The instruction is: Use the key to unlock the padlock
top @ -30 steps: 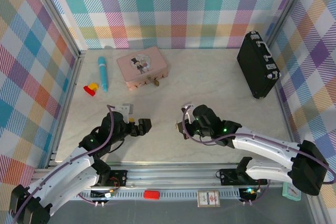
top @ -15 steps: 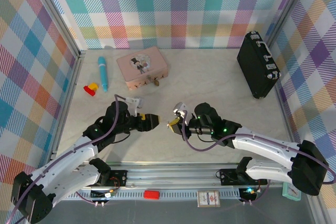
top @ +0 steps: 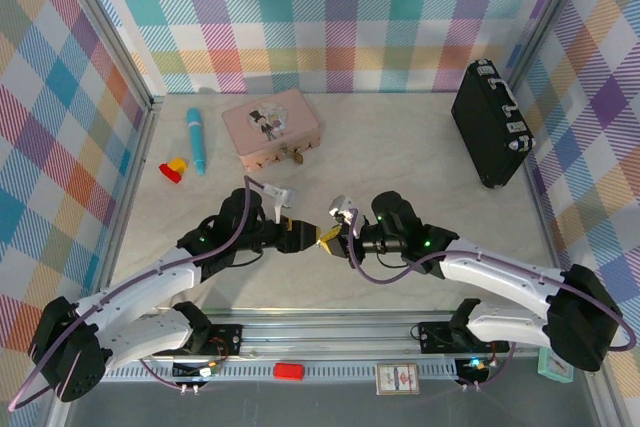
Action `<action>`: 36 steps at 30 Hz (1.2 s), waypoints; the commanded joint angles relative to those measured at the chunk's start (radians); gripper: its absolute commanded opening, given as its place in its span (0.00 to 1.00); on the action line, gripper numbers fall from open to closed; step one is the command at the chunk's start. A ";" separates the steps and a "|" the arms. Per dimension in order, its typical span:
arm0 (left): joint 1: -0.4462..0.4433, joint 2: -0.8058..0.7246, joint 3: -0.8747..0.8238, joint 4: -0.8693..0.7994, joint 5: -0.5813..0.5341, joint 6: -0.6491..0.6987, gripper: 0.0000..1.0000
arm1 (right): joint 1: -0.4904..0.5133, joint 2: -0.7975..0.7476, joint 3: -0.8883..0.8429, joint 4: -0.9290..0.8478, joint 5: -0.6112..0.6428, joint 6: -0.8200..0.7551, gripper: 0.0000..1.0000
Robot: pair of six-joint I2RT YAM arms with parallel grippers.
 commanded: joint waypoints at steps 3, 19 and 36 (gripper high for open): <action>-0.024 0.007 0.023 0.076 0.048 0.014 0.53 | -0.016 0.023 0.036 0.045 -0.073 0.001 0.00; -0.038 0.040 0.026 0.079 0.075 0.036 0.33 | -0.042 0.060 0.048 0.077 -0.107 0.029 0.00; -0.042 0.090 0.036 0.091 0.075 0.038 0.13 | -0.061 0.064 0.032 0.109 -0.110 0.056 0.00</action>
